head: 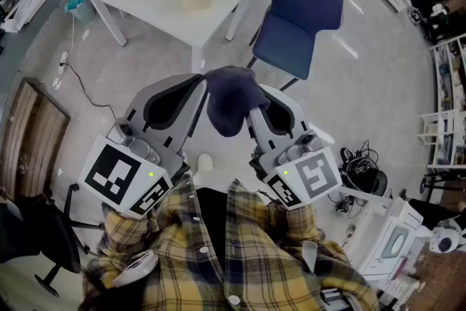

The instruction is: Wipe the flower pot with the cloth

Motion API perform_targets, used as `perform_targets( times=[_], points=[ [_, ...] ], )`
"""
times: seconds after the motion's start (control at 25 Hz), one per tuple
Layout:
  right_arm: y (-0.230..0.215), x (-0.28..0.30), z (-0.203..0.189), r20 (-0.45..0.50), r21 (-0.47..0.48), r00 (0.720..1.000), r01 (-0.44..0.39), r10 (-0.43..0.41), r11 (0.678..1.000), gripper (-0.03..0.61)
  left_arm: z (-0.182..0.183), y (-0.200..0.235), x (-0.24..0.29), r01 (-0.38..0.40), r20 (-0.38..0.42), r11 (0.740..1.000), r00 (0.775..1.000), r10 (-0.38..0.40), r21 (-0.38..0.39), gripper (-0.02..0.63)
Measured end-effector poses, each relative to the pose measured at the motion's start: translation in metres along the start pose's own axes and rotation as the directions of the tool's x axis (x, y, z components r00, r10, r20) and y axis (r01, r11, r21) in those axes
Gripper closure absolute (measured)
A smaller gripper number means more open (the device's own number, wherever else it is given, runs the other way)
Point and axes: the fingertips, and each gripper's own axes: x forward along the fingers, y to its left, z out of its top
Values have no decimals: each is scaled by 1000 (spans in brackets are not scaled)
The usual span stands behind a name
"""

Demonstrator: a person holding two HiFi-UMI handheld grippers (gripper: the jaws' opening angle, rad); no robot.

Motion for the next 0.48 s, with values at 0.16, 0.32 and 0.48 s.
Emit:
perform_targets(
  times=[0.16, 0.32, 0.48],
  points=[
    [-2, -7, 0, 2, -1, 1000, -3, 3, 1000, 561, -1, -8, 2, -5, 1, 1000, 1000, 5, 2, 606],
    [-5, -9, -3, -10, -2, 1000, -5, 5, 1000, 561, -2, -9, 3, -18, 1, 1000, 1000, 18, 5, 606],
    [-6, -15, -7, -16, -1, 1000, -14, 14, 1000, 561, -4, -11, 2, -39, 9, 999, 999, 39, 4, 606]
  ],
)
